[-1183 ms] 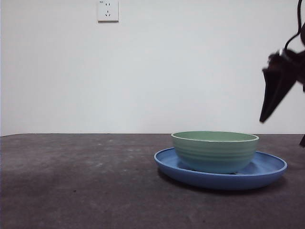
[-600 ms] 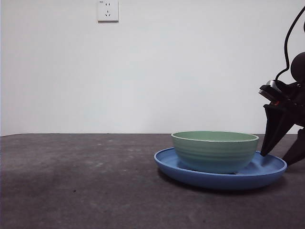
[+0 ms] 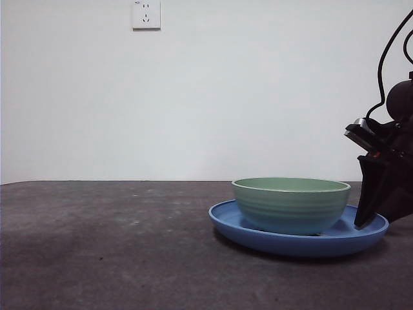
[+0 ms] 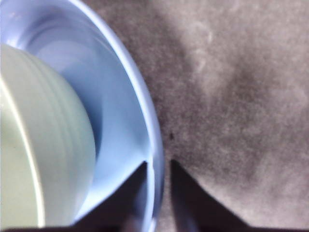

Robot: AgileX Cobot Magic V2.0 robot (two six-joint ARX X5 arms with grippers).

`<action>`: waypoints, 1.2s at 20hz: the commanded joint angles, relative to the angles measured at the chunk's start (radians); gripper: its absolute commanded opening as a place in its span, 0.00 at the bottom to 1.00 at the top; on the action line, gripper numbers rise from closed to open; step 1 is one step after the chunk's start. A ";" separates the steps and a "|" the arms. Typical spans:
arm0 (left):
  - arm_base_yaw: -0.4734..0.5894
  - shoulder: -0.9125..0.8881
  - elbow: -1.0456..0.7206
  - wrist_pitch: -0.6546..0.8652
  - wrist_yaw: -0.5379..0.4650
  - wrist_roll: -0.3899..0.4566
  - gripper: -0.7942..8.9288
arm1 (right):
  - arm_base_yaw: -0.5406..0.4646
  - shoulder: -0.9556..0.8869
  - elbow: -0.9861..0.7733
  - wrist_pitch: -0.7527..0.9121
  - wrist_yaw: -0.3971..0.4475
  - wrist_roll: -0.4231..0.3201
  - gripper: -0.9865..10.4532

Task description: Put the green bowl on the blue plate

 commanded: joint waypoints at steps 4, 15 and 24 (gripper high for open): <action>-0.005 0.002 0.006 0.010 0.005 0.008 0.66 | 0.003 0.015 0.022 -0.004 -0.006 0.036 0.10; -0.005 0.002 0.006 0.010 0.005 0.008 0.66 | 0.121 -0.031 0.152 -0.043 -0.008 0.179 0.10; -0.005 0.002 0.006 0.010 0.005 0.008 0.66 | 0.363 0.022 0.152 0.151 0.021 0.371 0.10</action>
